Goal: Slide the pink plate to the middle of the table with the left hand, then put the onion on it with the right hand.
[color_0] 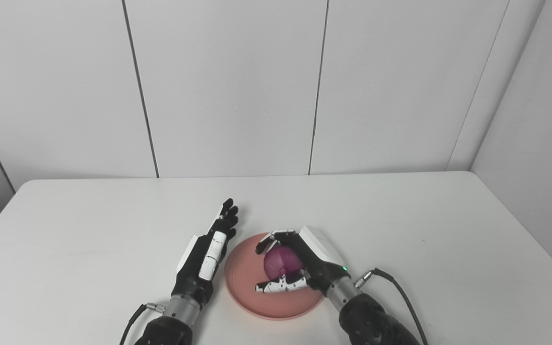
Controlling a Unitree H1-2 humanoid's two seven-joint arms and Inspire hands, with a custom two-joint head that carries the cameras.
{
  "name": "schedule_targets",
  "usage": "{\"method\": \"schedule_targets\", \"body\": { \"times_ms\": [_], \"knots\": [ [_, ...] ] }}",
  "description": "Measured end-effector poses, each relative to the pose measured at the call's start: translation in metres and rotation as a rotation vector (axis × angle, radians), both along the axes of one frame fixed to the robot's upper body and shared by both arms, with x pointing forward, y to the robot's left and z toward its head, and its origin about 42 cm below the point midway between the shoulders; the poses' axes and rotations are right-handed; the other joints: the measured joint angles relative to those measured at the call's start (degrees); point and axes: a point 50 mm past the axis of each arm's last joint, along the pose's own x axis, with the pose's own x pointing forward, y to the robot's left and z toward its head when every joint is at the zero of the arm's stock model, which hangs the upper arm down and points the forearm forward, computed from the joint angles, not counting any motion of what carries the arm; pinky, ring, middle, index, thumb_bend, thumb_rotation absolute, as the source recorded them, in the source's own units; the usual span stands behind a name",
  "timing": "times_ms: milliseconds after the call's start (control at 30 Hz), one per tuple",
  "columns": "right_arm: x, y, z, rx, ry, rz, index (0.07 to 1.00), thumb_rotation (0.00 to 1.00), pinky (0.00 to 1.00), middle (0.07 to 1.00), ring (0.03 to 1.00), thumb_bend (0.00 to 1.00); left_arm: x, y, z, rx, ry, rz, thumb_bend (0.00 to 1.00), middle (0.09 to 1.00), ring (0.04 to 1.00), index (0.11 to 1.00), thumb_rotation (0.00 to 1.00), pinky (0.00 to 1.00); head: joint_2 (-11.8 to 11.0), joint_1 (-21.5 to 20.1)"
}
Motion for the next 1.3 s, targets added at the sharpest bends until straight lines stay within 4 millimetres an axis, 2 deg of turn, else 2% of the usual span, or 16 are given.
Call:
{"method": "schedule_targets", "body": {
  "times_ms": [67, 100, 200, 233, 300, 333, 433, 467, 600, 900, 1033, 1300],
  "knots": [
    [0.0002, 0.0001, -0.0004, -0.002, -0.009, 0.007, 0.565, 0.00, 0.38, 0.495, 0.401, 0.50, -0.0001, -0.0003, 0.0003, 0.000, -0.001, -0.001, 0.76, 1.000, 1.000, 1.000, 1.00, 1.00, 0.00, 0.00],
    [0.0002, 0.0002, -0.0013, 0.000, -0.013, 0.011, 0.517, 0.00, 0.34, 0.516, 0.419, 0.51, -0.0001, -0.0004, 0.0006, 0.000, -0.002, -0.001, 0.76, 1.000, 1.000, 1.000, 1.00, 1.00, 0.09, 0.00],
    [0.0008, -0.0001, -0.0023, 0.012, -0.017, 0.012, 0.564, 0.00, 0.36, 0.497, 0.403, 0.50, -0.0001, -0.0005, 0.0009, 0.000, -0.002, -0.002, 0.76, 1.000, 1.000, 1.000, 1.00, 1.00, 0.18, 0.09],
    [0.0008, -0.0003, -0.0022, 0.015, -0.016, 0.012, 0.548, 0.00, 0.40, 0.485, 0.474, 0.51, -0.0002, -0.0005, 0.0009, 0.000, -0.002, -0.002, 0.76, 1.000, 1.000, 1.000, 1.00, 1.00, 0.18, 0.17],
    [0.0005, -0.0003, -0.0020, 0.017, -0.017, 0.014, 0.720, 0.00, 0.46, 0.649, 0.569, 0.57, -0.0002, -0.0005, 0.0009, 0.000, -0.002, -0.002, 0.76, 1.000, 1.000, 1.000, 1.00, 1.00, 0.26, 0.18],
    [0.0003, -0.0002, -0.0018, 0.018, -0.019, 0.016, 0.749, 0.00, 0.49, 0.682, 0.597, 0.59, -0.0002, -0.0005, 0.0009, 0.000, -0.002, -0.002, 0.76, 1.000, 1.000, 1.000, 1.00, 1.00, 0.26, 0.18],
    [-0.0004, 0.0003, -0.0011, 0.022, -0.028, 0.027, 0.782, 0.09, 0.54, 0.726, 0.654, 0.63, -0.0002, -0.0008, 0.0010, -0.001, -0.002, -0.002, 0.75, 1.000, 1.000, 1.000, 1.00, 1.00, 0.35, 0.26],
    [-0.0006, 0.0003, -0.0011, 0.022, -0.028, 0.030, 0.795, 0.18, 0.58, 0.745, 0.689, 0.64, -0.0002, -0.0010, 0.0011, -0.002, -0.002, -0.002, 0.75, 1.000, 1.000, 1.000, 1.00, 1.00, 0.35, 0.26],
    [-0.0014, -0.0009, -0.0004, 0.012, -0.026, 0.045, 0.827, 0.36, 0.66, 0.791, 0.756, 0.66, -0.0002, -0.0012, 0.0013, -0.003, -0.002, -0.002, 0.75, 1.000, 1.000, 1.000, 1.00, 1.00, 0.35, 0.26],
    [-0.0039, -0.0048, 0.0015, -0.018, -0.040, 0.103, 0.901, 0.61, 0.72, 0.883, 0.839, 0.69, -0.0003, -0.0015, 0.0021, -0.004, -0.004, -0.002, 0.75, 1.000, 1.000, 1.000, 1.00, 1.00, 0.09, 0.18],
    [-0.0051, -0.0042, 0.0024, -0.015, -0.059, 0.121, 0.917, 0.65, 0.72, 0.899, 0.849, 0.70, -0.0003, -0.0014, 0.0021, -0.004, -0.004, -0.002, 0.74, 1.000, 1.000, 1.000, 1.00, 1.00, 0.00, 0.18],
    [-0.0063, -0.0053, 0.0070, 0.001, -0.093, 0.128, 0.938, 0.62, 0.77, 0.919, 0.872, 0.70, -0.0002, -0.0012, 0.0019, -0.004, 0.000, 0.000, 0.74, 1.000, 1.000, 1.000, 1.00, 1.00, -0.09, 0.18]
  ]
}}
